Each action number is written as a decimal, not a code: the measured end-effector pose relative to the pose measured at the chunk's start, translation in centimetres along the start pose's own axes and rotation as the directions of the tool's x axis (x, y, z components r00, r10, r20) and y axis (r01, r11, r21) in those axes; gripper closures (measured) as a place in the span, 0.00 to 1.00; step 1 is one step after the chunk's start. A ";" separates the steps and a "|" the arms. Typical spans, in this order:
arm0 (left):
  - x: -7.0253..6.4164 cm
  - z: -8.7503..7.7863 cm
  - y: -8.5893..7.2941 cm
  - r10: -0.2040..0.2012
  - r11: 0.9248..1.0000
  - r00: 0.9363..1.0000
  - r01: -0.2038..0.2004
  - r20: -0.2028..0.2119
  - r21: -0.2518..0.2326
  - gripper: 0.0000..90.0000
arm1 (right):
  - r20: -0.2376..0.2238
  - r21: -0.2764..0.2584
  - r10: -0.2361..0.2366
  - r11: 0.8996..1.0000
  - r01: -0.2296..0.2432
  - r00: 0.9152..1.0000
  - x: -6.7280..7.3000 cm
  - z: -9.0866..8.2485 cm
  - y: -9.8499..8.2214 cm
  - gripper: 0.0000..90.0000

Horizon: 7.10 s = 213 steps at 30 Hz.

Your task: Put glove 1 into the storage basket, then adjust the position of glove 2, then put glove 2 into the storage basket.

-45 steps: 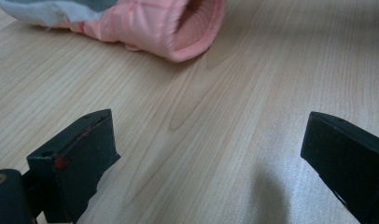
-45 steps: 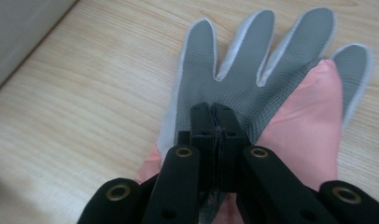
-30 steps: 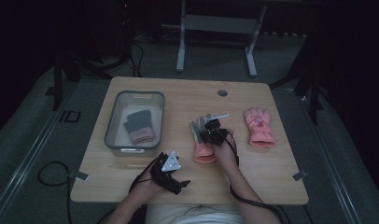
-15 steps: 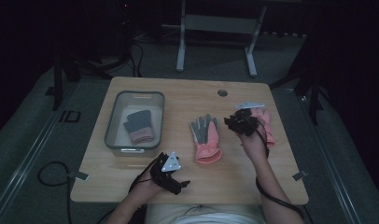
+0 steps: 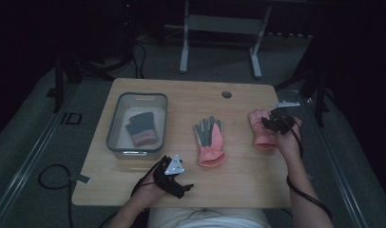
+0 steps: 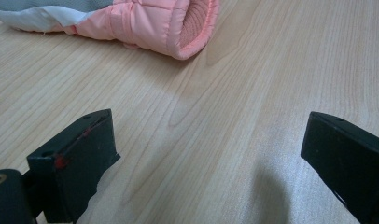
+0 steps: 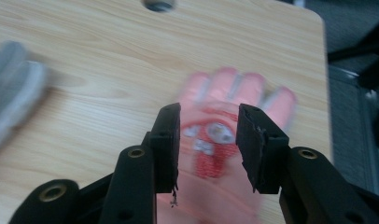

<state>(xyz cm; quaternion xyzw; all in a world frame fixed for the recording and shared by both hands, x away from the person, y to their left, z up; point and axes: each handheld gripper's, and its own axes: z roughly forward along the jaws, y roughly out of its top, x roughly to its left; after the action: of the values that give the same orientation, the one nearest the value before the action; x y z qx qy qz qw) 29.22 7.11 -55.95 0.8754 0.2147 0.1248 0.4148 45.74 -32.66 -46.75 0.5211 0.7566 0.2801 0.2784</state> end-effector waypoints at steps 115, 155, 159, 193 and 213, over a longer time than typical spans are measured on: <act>-0.1 0.2 0.0 0.009 1.000 1.000 -0.009 0.006 0.016 0.03 | -0.082 -0.195 -0.030 0.981 0.013 0.996 11.2 -8.3 2.6 0.96; -0.2 0.2 0.0 0.013 1.000 1.000 -0.013 0.007 0.012 0.03 | -0.146 0.021 -0.048 0.998 0.052 0.988 20.4 -0.4 -0.3 0.96; -0.2 0.2 0.0 0.011 1.000 1.000 -0.011 0.008 0.012 0.03 | -0.147 0.033 -0.067 0.997 0.072 0.987 19.4 -0.8 -0.8 0.96; -0.3 -2.0 4.7 -0.113 0.988 0.993 0.114 0.018 -0.103 0.05 | -0.269 -0.156 -0.164 0.980 0.125 0.949 12.2 -6.1 0.8 0.72; 6.5 1.3 13.7 -0.266 0.964 0.948 0.265 -0.177 -0.031 0.37 | -0.307 -0.131 -0.147 0.985 0.111 0.940 13.4 -2.6 3.0 0.75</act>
<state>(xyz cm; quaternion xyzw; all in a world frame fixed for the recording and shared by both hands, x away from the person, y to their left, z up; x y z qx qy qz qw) 39.21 1.66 -45.86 0.8223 0.3666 0.1471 0.4095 41.69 -19.44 -44.54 0.4026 0.8069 0.3829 0.2006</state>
